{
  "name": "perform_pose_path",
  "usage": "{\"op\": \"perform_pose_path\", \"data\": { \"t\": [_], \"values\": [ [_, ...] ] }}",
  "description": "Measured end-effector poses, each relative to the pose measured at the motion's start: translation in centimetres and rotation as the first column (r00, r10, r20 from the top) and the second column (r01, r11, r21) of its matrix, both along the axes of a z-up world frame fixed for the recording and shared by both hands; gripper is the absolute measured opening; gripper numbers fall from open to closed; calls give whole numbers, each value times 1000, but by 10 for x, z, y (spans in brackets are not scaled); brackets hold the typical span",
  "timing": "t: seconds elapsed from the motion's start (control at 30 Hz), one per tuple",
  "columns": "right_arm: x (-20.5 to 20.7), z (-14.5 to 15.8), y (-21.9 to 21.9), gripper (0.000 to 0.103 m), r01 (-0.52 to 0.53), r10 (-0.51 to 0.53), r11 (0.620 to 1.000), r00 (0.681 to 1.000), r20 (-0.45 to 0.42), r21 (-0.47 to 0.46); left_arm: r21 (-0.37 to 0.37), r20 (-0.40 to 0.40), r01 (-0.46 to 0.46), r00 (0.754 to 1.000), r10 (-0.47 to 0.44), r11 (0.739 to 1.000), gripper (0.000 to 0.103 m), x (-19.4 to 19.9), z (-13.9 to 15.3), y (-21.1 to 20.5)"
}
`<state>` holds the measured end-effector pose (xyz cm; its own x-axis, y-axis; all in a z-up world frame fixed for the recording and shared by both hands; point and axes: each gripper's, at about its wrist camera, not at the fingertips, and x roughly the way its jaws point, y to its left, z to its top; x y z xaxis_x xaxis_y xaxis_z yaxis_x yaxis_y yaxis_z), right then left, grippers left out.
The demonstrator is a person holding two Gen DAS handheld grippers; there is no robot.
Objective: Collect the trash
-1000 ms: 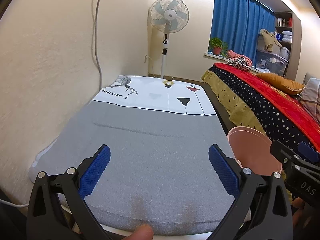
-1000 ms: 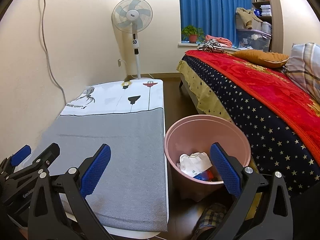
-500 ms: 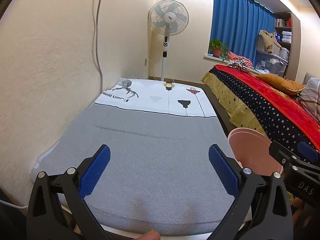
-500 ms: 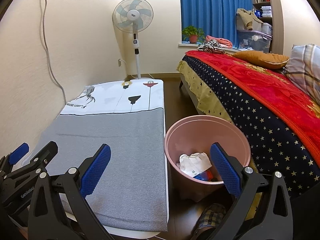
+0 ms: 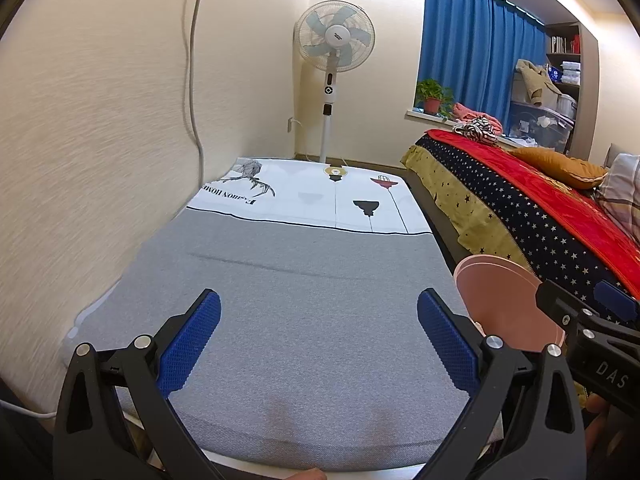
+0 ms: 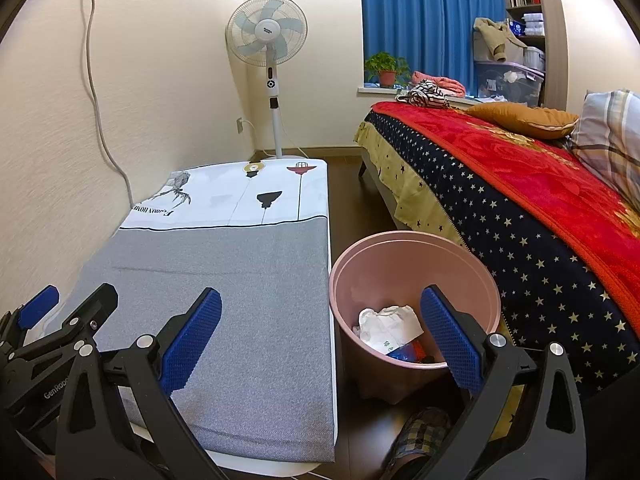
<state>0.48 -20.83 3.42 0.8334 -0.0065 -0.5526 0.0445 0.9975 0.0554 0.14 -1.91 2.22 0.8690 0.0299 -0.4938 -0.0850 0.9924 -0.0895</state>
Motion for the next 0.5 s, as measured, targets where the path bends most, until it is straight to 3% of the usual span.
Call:
{"op": "perform_pose_path", "data": {
  "t": [0.5],
  "values": [
    [0, 0, 0, 98, 0, 0, 1000, 1000, -2, 1, 2, 1, 8, 1000, -8, 1000, 95, -1, -1, -1]
  ]
}}
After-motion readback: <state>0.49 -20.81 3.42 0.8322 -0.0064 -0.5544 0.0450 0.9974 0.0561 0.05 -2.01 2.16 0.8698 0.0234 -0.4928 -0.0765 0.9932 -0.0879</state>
